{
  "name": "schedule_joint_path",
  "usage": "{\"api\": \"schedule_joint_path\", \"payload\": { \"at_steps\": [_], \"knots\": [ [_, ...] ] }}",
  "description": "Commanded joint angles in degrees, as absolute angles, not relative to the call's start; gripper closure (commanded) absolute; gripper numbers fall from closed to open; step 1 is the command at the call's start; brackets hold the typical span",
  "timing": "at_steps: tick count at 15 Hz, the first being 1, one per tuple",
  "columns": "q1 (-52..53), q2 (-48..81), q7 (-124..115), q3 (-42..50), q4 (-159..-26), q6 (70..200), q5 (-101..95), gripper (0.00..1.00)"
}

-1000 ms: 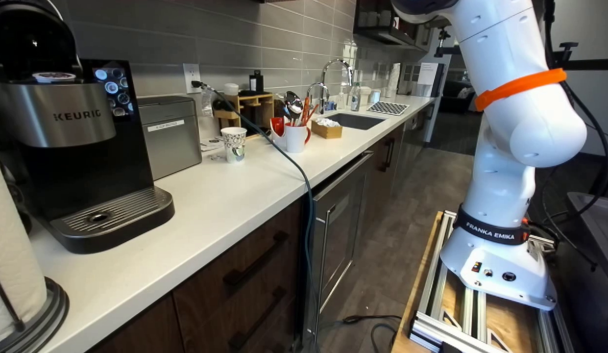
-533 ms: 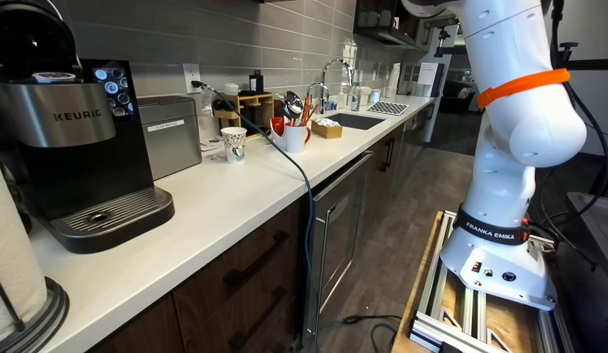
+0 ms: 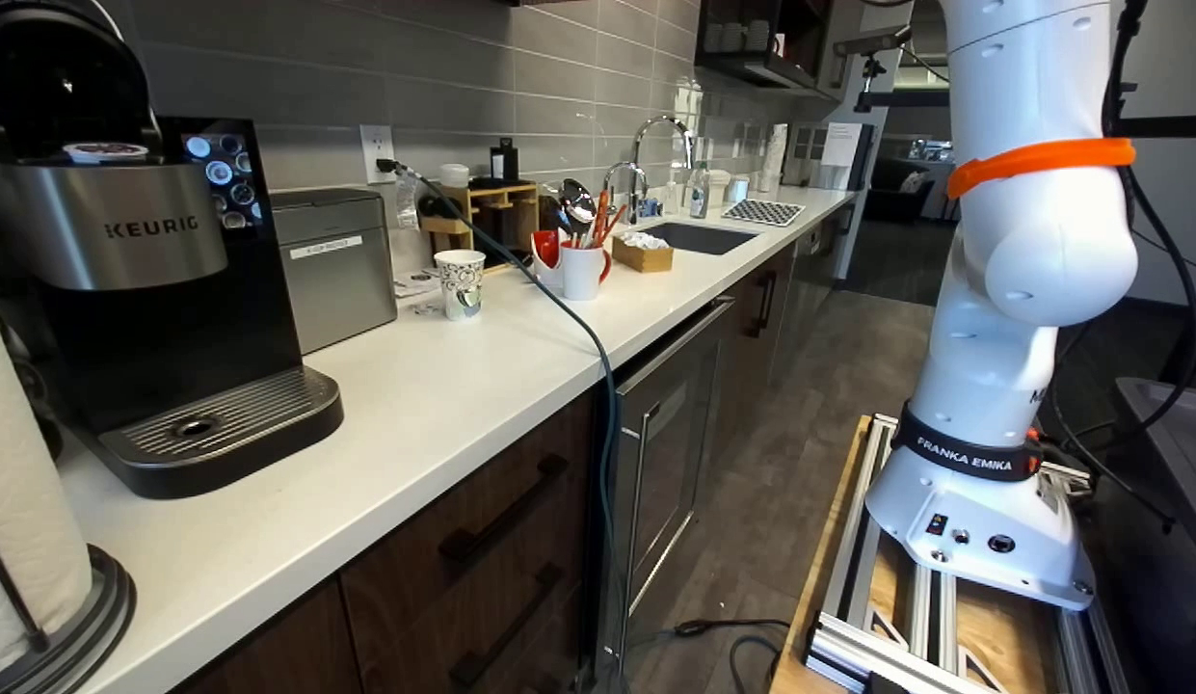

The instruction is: Put the ball in the top cupboard

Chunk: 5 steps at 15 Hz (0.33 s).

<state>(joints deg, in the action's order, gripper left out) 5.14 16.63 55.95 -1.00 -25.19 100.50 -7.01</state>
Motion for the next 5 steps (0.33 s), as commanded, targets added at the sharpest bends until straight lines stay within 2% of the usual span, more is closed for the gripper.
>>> {"api": "schedule_joint_path", "payload": {
  "at_steps": [1, 5],
  "knots": [
    [1.12, 12.43, 54.16, -1.26, -25.15, 94.92, -3.12, 0.00],
    [0.55, 12.32, 52.83, -0.69, -25.19, 95.36, -5.10, 0.00]
  ]
}}
